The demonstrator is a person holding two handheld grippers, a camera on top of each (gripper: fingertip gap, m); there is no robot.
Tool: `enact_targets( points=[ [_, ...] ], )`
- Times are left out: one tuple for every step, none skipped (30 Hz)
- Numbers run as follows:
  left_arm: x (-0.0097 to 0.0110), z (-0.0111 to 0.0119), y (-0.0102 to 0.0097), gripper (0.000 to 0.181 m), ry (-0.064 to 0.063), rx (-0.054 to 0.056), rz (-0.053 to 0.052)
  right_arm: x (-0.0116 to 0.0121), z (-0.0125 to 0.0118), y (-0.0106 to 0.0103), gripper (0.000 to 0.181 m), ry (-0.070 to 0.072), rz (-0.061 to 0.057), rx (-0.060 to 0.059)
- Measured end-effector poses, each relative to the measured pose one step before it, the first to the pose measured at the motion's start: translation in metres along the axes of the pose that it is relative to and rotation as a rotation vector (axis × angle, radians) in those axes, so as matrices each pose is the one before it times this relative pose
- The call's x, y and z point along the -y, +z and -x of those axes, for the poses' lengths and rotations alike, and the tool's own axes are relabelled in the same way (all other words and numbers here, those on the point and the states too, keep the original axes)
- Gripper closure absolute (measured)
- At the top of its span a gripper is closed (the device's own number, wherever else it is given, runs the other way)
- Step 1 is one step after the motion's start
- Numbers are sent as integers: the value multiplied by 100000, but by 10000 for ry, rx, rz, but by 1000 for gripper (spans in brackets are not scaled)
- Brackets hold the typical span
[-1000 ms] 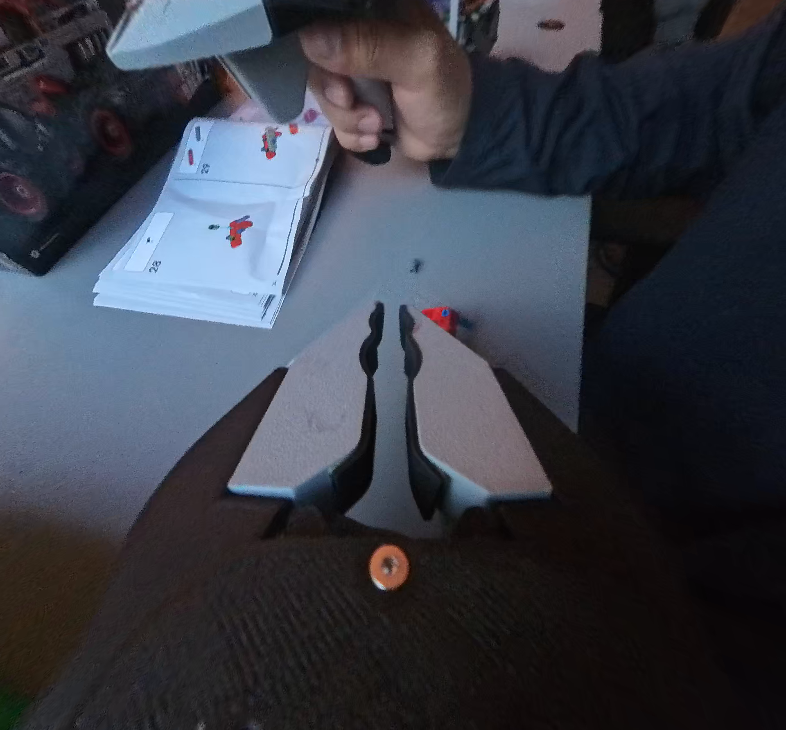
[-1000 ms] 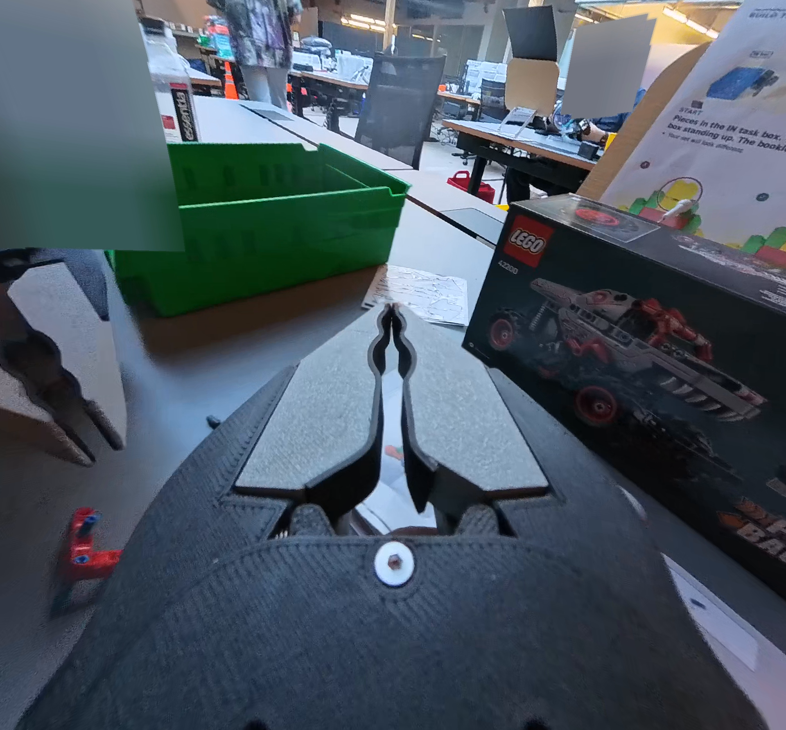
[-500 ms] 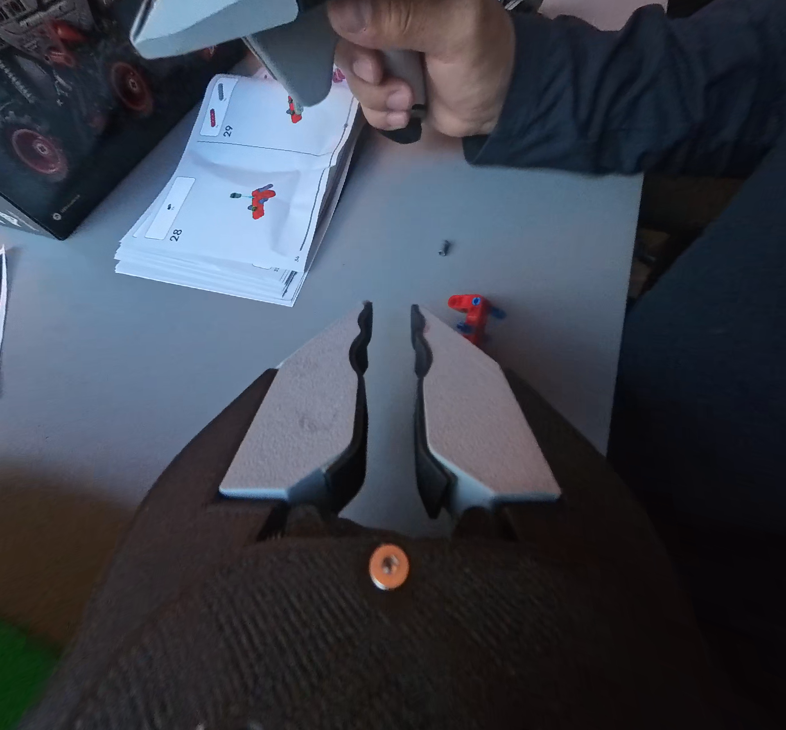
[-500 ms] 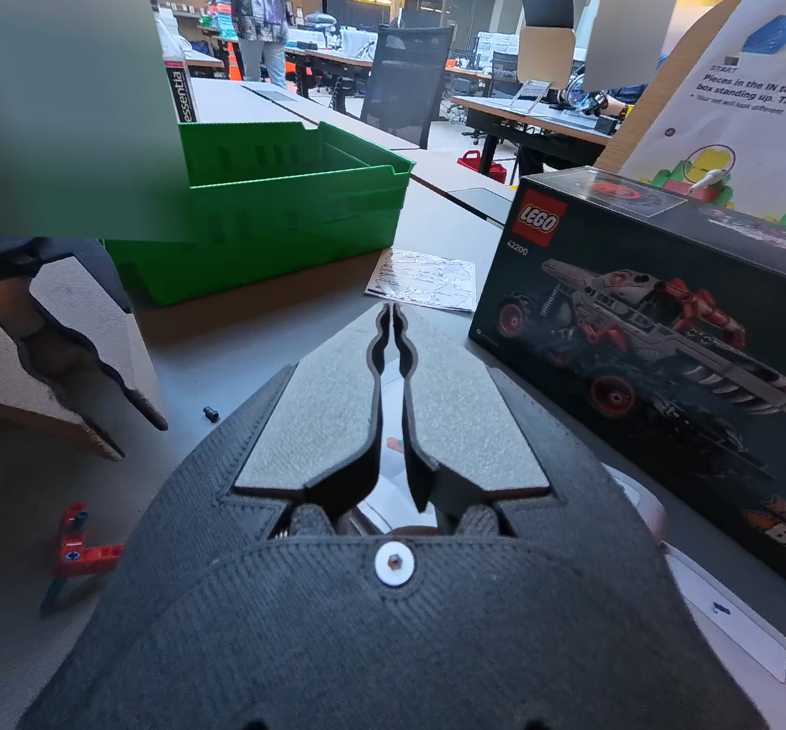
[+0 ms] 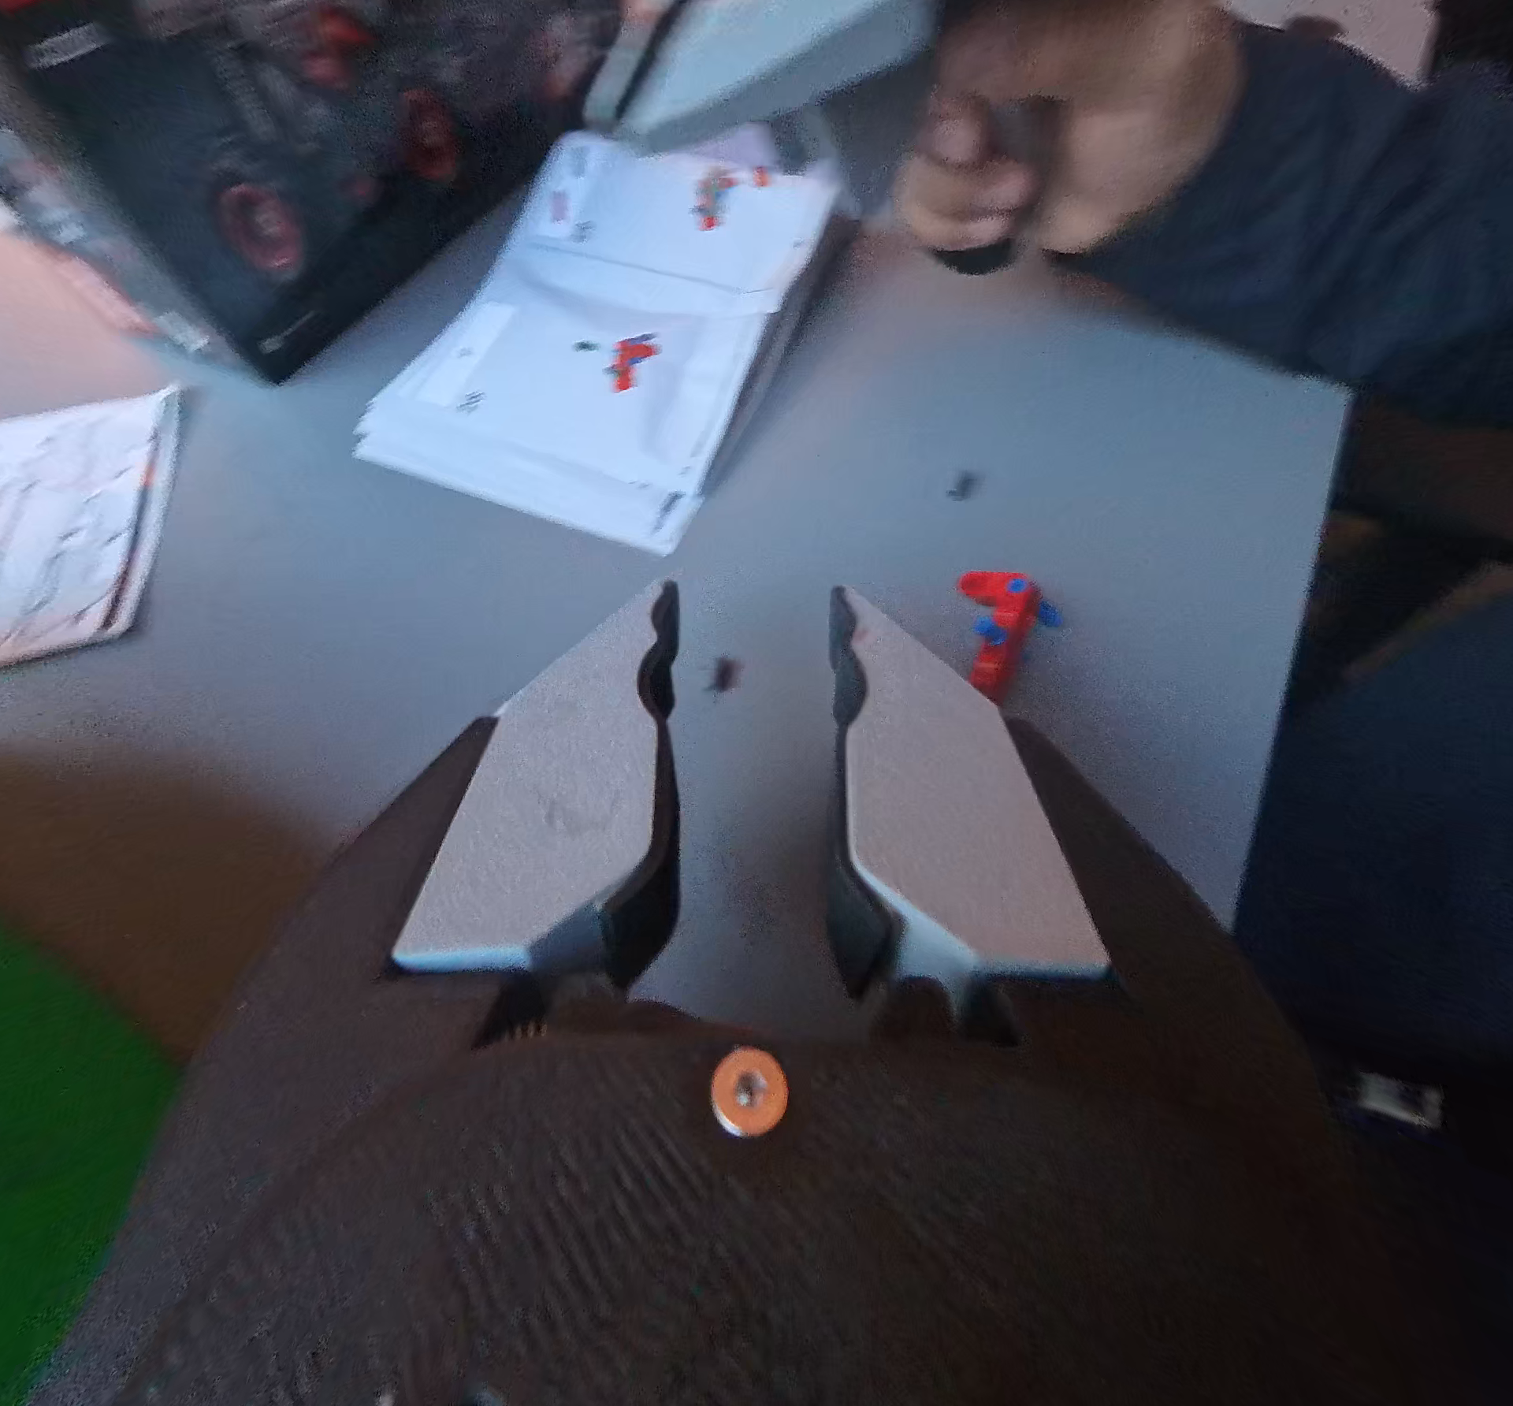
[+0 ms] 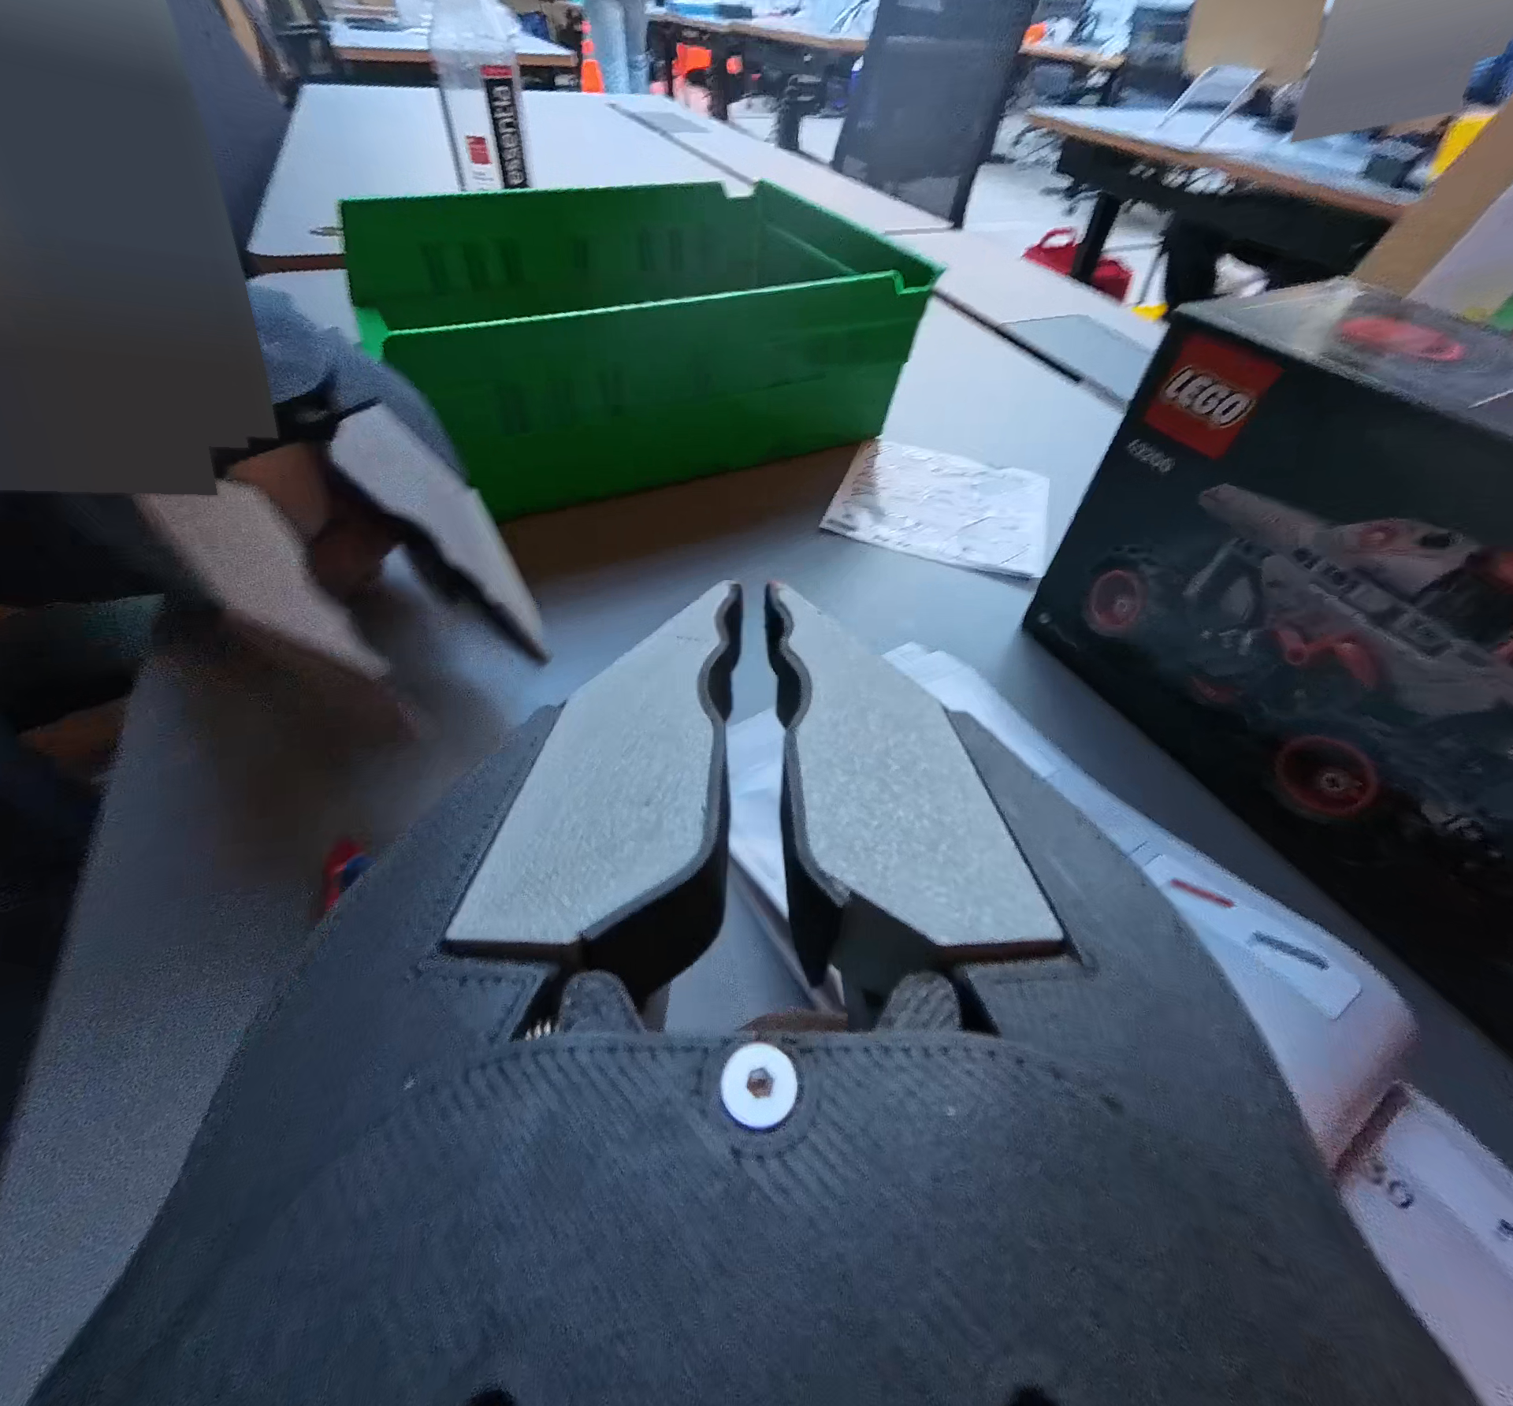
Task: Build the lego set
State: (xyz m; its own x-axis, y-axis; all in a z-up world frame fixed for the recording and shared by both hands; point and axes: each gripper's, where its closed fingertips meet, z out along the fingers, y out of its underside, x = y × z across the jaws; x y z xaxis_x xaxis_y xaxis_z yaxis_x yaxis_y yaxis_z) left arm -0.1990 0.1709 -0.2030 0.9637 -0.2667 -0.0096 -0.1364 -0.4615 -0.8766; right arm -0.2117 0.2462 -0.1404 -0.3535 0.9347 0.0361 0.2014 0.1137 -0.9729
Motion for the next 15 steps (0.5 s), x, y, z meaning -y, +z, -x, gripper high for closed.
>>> enact_targets(
  points=[
    [-248, 953, -681, 152, -348, 441, -75, -360, 437, -446, 175, 151, 154, 222],
    [-204, 629, -752, 154, -250, 295, -109, -488, 369, -533, 173, 39, 134, 92],
    [-156, 178, -721, 156, -99, 83, -116, -671, 390, -580, 173, -17, 184, 58],
    [-196, -44, -574, 158, 17, 25, -51, -782, 419, -611, 173, -13, 253, 62],
    [-354, -88, -356, 159, 78, 57, 134, -798, 559, -605, 173, -12, 265, 131],
    [-546, -318, -105, 158, 118, -41, 353, -713, 676, -567, 173, -14, 234, 202],
    [-485, -641, 74, 156, 124, -190, 393, -651, 607, -494, 173, -15, 209, 146],
    [-273, -905, 155, 155, 162, -276, 326, -604, 452, -423, 173, -36, 171, 33],
    [-89, -897, 222, 155, 227, -208, 254, -585, 412, -342, 173, -52, 148, 20],
    [35, -799, 274, 155, 258, -120, 194, -555, 449, -283, 172, -47, 109, 55],
    [154, -789, 306, 156, 253, -108, 129, -530, 437, -206, 172, -21, 73, 66],
    [135, -850, 324, 156, 248, -180, 117, -540, 391, -130, 172, 2, 61, 69],
    [83, -845, 370, 155, 219, -238, 127, -486, 376, -95, 172, 17, 85, 79],
    [-5, -680, 441, 155, 157, -221, 164, -255, 352, -133, 171, 26, 77, 68],
    [-129, -468, 486, 154, 97, -184, 219, 119, 309, -189, 168, -59, -126, 25]
  ],
)
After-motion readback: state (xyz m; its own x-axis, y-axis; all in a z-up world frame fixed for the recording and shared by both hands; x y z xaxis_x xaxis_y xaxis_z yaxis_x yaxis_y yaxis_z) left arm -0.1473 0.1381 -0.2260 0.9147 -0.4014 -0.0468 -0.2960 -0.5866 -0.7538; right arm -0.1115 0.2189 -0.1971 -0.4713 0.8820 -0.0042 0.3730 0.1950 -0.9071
